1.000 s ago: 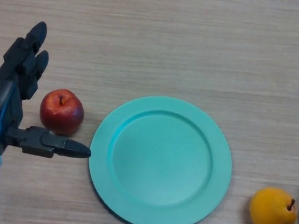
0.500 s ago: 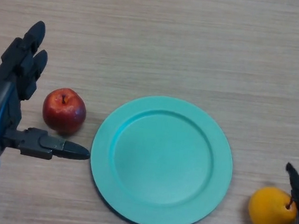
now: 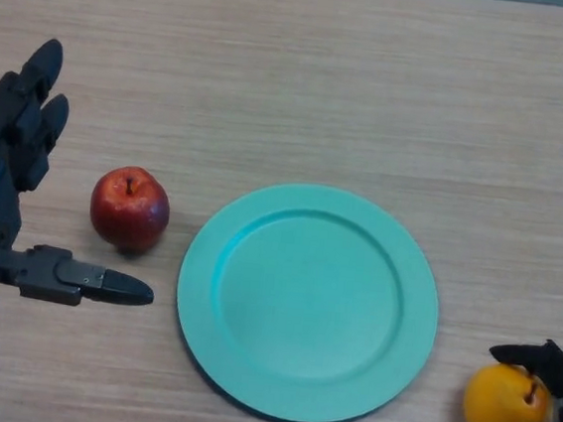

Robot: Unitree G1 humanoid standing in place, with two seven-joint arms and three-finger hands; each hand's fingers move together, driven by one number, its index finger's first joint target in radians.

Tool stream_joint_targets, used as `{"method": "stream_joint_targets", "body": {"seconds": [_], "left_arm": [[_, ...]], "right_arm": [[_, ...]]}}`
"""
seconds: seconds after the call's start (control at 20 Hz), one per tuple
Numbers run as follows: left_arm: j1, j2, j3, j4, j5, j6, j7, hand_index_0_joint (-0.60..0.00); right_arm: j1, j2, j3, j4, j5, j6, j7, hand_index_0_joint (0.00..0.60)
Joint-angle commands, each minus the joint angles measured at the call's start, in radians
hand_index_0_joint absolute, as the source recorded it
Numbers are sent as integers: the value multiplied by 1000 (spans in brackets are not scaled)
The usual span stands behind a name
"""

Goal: Pick up the yellow pear and place it on the plate

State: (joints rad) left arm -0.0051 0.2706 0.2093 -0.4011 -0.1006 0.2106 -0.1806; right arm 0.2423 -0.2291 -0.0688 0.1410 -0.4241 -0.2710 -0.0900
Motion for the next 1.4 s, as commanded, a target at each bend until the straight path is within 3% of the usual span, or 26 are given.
{"method": "stream_joint_targets", "body": {"seconds": [0.05,0.25,0.4,0.75,0.95,1.05,1.25,1.4], "left_arm": [[-29,34,50,-60,-14,-118,12,0],[-35,37,51,-59,-19,-111,14,0],[-37,38,55,-53,-28,-130,17,0],[-19,43,85,-68,-54,-104,-6,0],[-14,46,102,-70,-57,-83,-16,0],[-8,51,117,-89,-69,-42,-31,0],[5,40,123,-83,-49,-92,-22,0],[2,42,126,-83,-52,-97,-18,0]], "right_arm": [[-22,-3,-38,-148,106,31,37,600],[-94,19,26,-330,234,214,102,600],[-168,33,101,-370,302,293,97,600],[-347,39,334,-161,356,159,-65,600],[-452,39,405,64,234,108,-245,600],[-477,39,414,110,303,145,-280,600],[-481,39,413,121,242,127,-262,600],[-475,39,410,96,267,130,-243,249]]}}
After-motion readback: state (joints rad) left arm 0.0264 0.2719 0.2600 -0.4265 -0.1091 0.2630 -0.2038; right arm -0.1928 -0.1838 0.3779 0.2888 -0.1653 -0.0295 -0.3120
